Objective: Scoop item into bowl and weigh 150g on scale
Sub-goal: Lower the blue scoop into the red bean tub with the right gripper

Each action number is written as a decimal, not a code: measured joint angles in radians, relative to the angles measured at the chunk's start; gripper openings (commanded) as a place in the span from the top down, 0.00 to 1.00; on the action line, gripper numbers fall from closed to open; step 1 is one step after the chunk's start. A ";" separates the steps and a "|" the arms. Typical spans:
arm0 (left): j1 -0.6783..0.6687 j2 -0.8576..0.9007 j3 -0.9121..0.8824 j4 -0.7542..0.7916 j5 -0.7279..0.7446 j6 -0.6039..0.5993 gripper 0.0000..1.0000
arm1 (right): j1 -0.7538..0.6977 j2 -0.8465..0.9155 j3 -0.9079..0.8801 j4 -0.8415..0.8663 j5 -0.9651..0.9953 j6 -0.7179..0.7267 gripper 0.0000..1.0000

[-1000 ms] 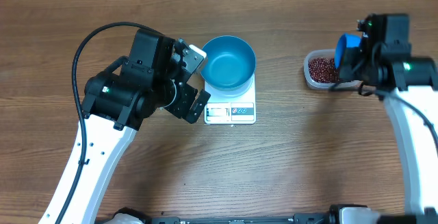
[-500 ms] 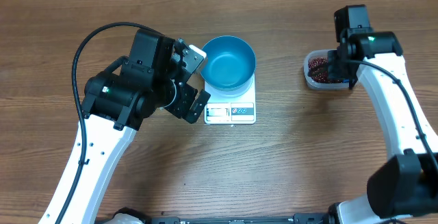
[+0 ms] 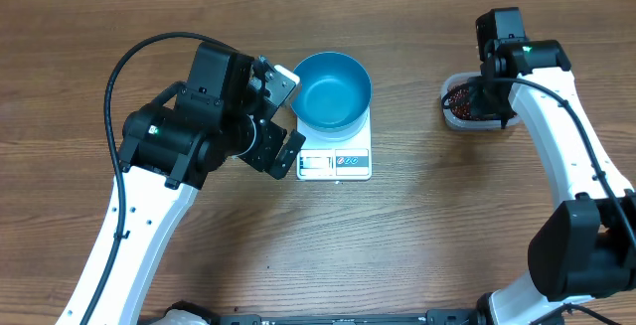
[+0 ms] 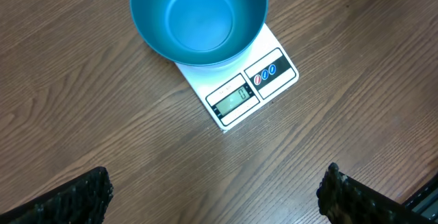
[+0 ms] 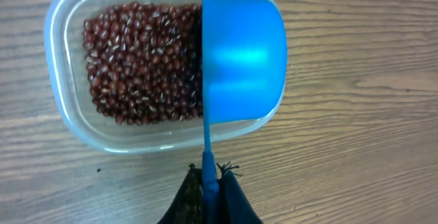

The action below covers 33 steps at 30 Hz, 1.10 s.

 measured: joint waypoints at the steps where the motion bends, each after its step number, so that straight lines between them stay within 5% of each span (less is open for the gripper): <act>1: 0.000 0.000 0.000 0.000 0.000 0.000 0.00 | 0.000 0.001 0.000 -0.011 -0.002 -0.002 0.97; 33: 0.000 0.000 0.000 0.000 0.000 0.000 0.00 | -0.001 0.020 0.091 -0.099 -0.072 0.003 0.97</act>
